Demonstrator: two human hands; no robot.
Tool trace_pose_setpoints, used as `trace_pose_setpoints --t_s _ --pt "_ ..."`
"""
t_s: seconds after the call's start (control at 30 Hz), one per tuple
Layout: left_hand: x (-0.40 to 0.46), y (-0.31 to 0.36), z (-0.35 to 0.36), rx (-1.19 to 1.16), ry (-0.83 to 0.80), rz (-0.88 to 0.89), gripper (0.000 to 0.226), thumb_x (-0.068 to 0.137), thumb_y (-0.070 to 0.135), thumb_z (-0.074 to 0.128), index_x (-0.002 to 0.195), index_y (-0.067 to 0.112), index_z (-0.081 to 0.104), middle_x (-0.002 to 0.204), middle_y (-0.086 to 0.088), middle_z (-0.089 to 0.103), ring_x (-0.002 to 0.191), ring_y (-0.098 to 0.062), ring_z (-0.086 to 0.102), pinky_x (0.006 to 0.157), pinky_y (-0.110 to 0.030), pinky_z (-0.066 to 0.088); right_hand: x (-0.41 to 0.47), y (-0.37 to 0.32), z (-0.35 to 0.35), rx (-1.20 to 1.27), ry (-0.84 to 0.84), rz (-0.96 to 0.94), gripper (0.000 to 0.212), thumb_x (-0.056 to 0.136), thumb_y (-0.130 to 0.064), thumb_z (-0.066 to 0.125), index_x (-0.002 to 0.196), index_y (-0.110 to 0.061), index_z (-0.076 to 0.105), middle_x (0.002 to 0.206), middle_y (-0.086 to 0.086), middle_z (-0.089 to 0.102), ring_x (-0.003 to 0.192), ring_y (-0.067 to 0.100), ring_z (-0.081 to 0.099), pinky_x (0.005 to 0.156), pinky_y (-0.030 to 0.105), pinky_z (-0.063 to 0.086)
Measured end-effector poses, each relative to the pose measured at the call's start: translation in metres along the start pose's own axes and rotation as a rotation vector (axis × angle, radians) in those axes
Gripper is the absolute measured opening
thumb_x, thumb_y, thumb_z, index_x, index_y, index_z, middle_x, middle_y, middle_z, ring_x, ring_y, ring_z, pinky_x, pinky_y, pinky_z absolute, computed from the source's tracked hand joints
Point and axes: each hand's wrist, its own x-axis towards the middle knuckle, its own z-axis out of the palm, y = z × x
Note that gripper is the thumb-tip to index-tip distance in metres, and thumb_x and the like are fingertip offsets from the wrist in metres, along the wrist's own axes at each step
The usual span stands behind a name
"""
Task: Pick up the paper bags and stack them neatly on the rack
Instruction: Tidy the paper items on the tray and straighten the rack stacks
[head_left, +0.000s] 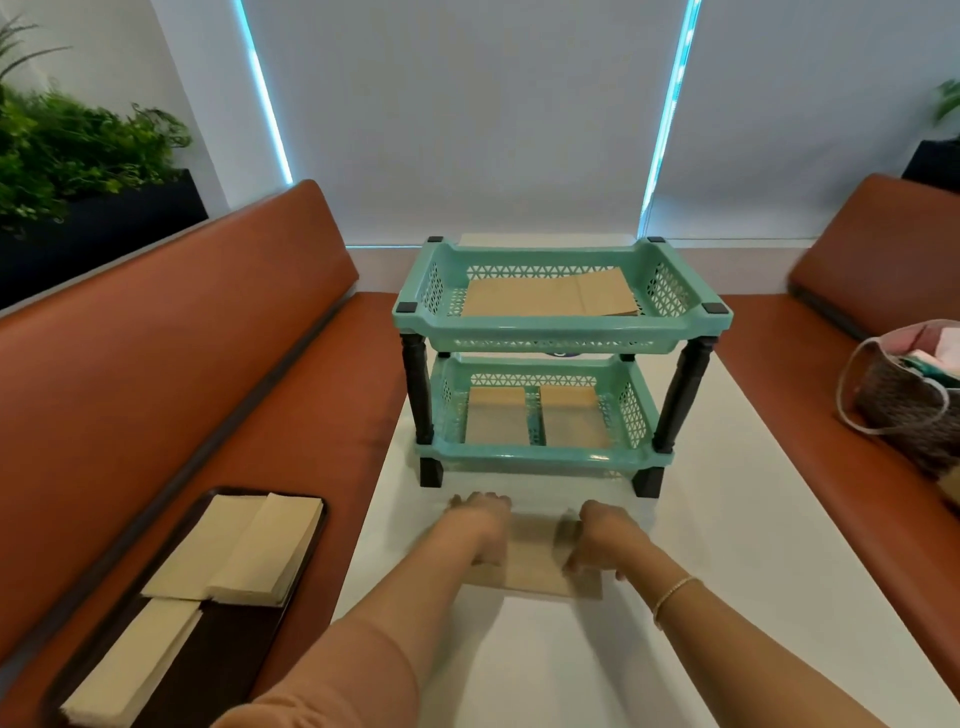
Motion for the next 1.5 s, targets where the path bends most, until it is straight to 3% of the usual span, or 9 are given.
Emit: trace_pose_setpoints --t_s 0.2,0.5,0.63,0.77,0.83,0.9,1.0,1.23,1.5 --pt "0.006 -0.009 0.001 0.073 -0.053 -0.059 0.081 0.077 0.036 0.074 0.140 0.008 0.031 0.140 -0.014 0.037 0.131 -0.031 0.031 0.104 -0.044 0.037 0.003 0.005 0.022 0.115 0.065 0.050 0.071 0.069 -0.024 0.077 0.126 -0.012 0.038 0.120 0.010 0.052 0.110 0.026 0.055 0.091 0.033 0.050" --pt "0.007 -0.009 0.008 0.103 -0.043 -0.106 0.084 0.078 0.044 0.071 0.141 0.007 0.031 0.141 -0.017 0.035 0.133 -0.035 0.025 0.107 -0.040 0.035 0.005 0.012 0.030 0.251 0.093 0.085 0.057 0.065 -0.026 0.079 0.113 -0.015 0.051 0.110 0.005 0.057 0.096 0.020 0.057 0.085 0.031 0.053" --pt "0.000 -0.011 0.005 -0.111 -0.061 -0.085 0.077 0.077 0.031 0.076 0.138 0.007 0.035 0.136 -0.012 0.045 0.122 -0.030 0.046 0.098 -0.038 0.045 -0.004 0.016 0.026 0.324 0.098 0.116 0.048 0.067 -0.025 0.076 0.106 -0.014 0.052 0.101 0.005 0.059 0.083 0.018 0.057 0.071 0.029 0.054" --pt "-0.004 -0.023 0.003 -0.461 -0.055 -0.051 0.069 0.074 0.020 0.078 0.132 0.013 0.042 0.130 -0.007 0.051 0.112 -0.024 0.050 0.096 -0.036 0.045 -0.011 0.026 0.019 0.796 0.012 0.125 0.066 0.070 -0.015 0.079 0.124 -0.008 0.043 0.084 0.006 0.062 0.066 0.016 0.059 0.059 0.031 0.051" --pt "-0.006 -0.027 0.004 -0.769 -0.040 -0.007 0.063 0.071 0.010 0.078 0.126 0.012 0.047 0.124 -0.007 0.057 0.110 -0.023 0.053 0.099 -0.040 0.044 -0.013 0.032 0.016 1.173 -0.058 0.083 0.082 0.071 -0.006 0.078 0.138 -0.008 0.031 0.089 0.013 0.065 0.068 0.020 0.059 0.063 0.032 0.049" --pt "-0.006 -0.024 0.006 -1.062 0.001 0.033 0.061 0.069 0.006 0.079 0.124 0.010 0.052 0.118 -0.006 0.062 0.112 -0.025 0.055 0.101 -0.043 0.044 -0.015 0.031 0.013 1.353 -0.126 -0.004 0.076 0.075 0.002 0.073 0.139 -0.009 0.032 0.100 0.016 0.065 0.079 0.025 0.062 0.076 0.037 0.052" --pt "-0.006 -0.007 0.014 -1.302 0.093 0.056 0.053 0.074 0.012 0.078 0.120 0.016 0.054 0.114 -0.005 0.065 0.110 -0.025 0.058 0.100 -0.044 0.045 -0.017 0.019 0.015 1.222 -0.135 -0.146 0.055 0.079 0.006 0.066 0.129 -0.007 0.047 0.106 0.010 0.065 0.094 0.026 0.062 0.089 0.041 0.050" --pt "0.001 0.010 0.030 -1.379 0.274 0.090 0.048 0.083 0.006 0.069 0.127 0.008 0.050 0.120 -0.011 0.062 0.108 -0.023 0.056 0.094 -0.032 0.045 -0.011 0.006 0.025 0.735 0.291 -0.162 0.036 0.086 0.000 0.052 0.121 -0.010 0.054 0.113 0.008 0.063 0.102 0.026 0.058 0.086 0.032 0.048" --pt "-0.002 0.009 0.035 -1.077 0.227 0.010 0.044 0.090 0.023 0.061 0.132 0.017 0.047 0.124 -0.006 0.059 0.114 -0.024 0.053 0.096 -0.032 0.042 -0.011 0.004 0.033 0.657 0.251 -0.158 0.033 0.090 -0.004 0.044 0.122 -0.007 0.049 0.114 0.012 0.060 0.095 0.023 0.053 0.078 0.029 0.042"
